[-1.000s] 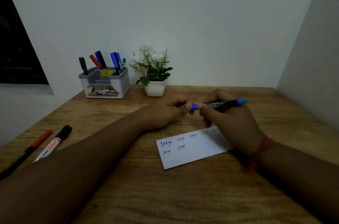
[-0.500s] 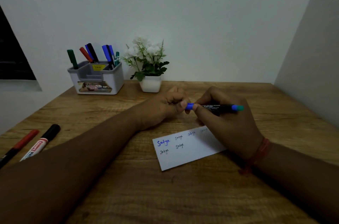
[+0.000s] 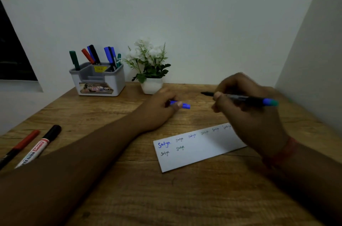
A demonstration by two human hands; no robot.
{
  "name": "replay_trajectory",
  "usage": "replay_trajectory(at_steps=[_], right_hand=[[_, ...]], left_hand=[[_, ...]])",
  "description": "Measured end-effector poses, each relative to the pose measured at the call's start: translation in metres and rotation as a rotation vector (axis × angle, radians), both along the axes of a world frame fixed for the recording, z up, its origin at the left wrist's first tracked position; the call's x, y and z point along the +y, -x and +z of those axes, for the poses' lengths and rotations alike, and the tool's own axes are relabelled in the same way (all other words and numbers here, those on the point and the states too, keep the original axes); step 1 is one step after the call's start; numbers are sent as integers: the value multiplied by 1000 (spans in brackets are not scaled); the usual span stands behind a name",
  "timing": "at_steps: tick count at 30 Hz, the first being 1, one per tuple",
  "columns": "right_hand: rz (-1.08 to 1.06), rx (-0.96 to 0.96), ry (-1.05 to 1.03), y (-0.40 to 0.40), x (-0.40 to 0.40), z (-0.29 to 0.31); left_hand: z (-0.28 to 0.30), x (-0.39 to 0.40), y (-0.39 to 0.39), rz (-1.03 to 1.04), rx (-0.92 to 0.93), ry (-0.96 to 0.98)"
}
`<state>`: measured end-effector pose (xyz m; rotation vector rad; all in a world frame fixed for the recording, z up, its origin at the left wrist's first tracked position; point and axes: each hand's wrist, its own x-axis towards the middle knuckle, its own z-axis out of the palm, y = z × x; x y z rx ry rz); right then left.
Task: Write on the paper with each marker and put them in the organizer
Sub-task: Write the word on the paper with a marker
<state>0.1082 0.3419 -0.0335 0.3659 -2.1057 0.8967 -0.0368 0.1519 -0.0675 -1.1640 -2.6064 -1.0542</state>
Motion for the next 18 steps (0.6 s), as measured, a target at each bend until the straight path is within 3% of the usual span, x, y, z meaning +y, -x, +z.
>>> replay_trajectory(at_steps=[3,8,13,18], right_hand=[[-25,-113,-64,10,1,-11],[-41,-179,-197,14,5,-15],[-156,-409,-263,15,1,-23],[-124,-551,-316,19,2,-35]], left_hand=[[-6,6,-6,50,117,89],[-6,11,-14,146,115,171],[-3,11,-20,243,149,164],[-1,17,-33,237,235,238]])
